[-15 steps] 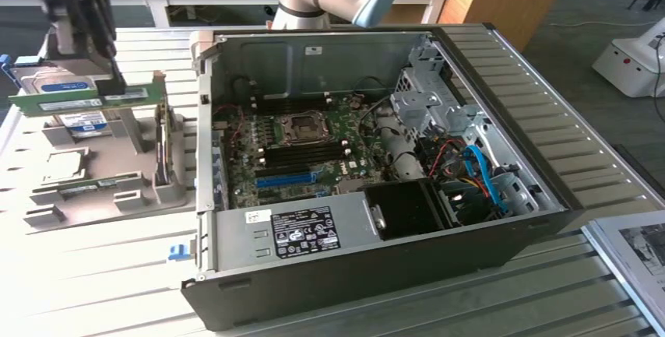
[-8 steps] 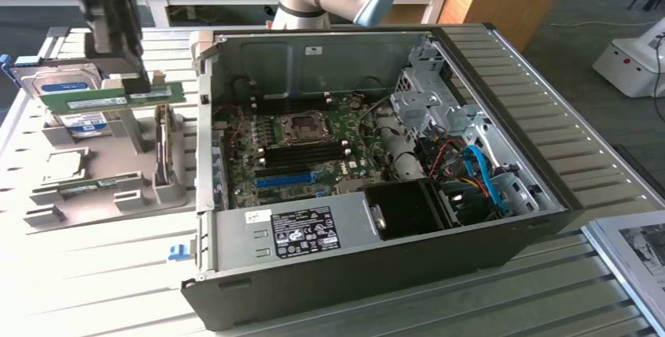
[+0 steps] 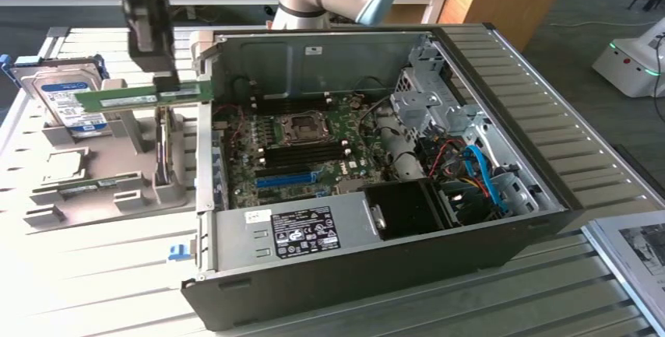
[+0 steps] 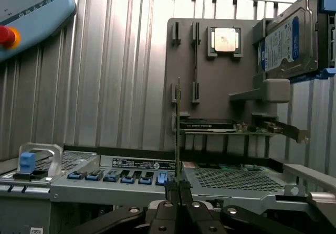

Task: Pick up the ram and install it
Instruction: 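Pick up the ram and move it above insertion slot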

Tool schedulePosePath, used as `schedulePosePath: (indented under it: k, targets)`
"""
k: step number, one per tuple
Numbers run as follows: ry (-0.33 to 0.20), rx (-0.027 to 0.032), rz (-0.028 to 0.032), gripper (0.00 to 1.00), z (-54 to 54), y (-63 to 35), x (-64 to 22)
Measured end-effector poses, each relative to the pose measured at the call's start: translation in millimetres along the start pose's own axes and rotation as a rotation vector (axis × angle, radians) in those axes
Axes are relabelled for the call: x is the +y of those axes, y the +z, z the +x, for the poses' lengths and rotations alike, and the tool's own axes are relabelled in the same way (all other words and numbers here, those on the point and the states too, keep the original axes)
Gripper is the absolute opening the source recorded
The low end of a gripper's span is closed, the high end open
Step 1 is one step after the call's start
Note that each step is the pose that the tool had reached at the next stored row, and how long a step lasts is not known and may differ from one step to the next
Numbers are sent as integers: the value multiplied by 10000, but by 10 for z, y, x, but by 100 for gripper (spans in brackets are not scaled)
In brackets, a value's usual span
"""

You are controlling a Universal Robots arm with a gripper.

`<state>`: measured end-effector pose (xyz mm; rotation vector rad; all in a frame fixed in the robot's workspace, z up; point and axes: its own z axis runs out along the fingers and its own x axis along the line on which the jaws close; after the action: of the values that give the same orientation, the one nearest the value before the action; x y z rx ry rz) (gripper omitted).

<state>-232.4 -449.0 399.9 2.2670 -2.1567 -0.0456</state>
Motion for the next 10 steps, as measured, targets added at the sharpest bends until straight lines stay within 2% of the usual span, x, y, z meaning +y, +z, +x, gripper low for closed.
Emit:
schedulePosePath:
  k: [10]
  targets:
    - [-9,1,-1,12,20,-12,-400]
